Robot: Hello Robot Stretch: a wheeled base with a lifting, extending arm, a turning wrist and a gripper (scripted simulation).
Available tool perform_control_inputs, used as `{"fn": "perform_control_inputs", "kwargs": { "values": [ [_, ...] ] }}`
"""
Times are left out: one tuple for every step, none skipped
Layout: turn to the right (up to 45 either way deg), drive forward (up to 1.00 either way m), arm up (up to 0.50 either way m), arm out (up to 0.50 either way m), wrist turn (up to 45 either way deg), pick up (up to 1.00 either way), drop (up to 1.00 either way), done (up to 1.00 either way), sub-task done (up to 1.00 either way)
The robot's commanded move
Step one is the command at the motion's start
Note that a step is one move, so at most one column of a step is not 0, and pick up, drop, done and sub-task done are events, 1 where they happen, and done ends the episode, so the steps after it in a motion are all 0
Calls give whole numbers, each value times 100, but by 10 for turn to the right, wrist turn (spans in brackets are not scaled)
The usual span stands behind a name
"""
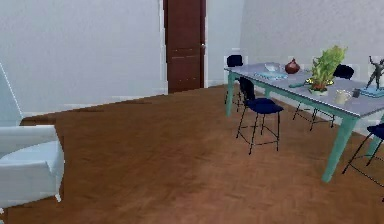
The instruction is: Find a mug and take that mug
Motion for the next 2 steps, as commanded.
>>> {"fn": "perform_control_inputs", "kwargs": {
  "values": [
    [0,30,0,0,0,0,0,0,0],
    [420,0,0,0,0,0,0,0,0]
  ]
}}
